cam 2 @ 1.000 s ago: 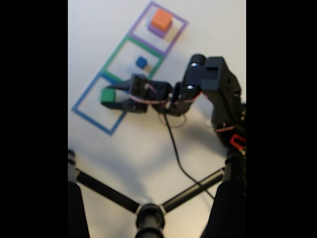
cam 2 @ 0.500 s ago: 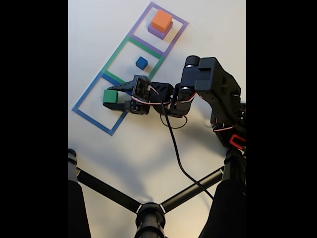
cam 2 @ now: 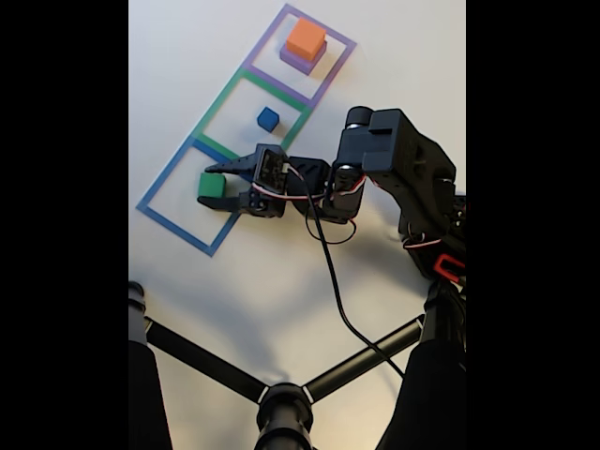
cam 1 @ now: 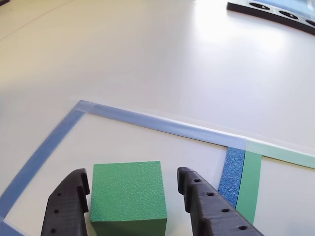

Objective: Tower of hanoi

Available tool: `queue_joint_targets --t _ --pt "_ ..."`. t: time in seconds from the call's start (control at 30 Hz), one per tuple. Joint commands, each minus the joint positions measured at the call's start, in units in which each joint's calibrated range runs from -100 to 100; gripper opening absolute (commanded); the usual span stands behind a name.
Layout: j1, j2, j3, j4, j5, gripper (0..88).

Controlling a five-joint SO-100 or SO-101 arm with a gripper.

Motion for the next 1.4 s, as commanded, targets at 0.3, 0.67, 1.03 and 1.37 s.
queue_joint_targets --t 0.3,0.67,1.03,1.37 --pt "1.2 -5.6 -0.2 0.3 0.9 23.7" --pt "1.3 -34.1 3.7 22.5 0.9 22.3" --pt "7.0 -74.3 2.9 70.6 0.9 1.1" --pt "17.0 -81.2 -32.5 126.7 0.9 0.1"
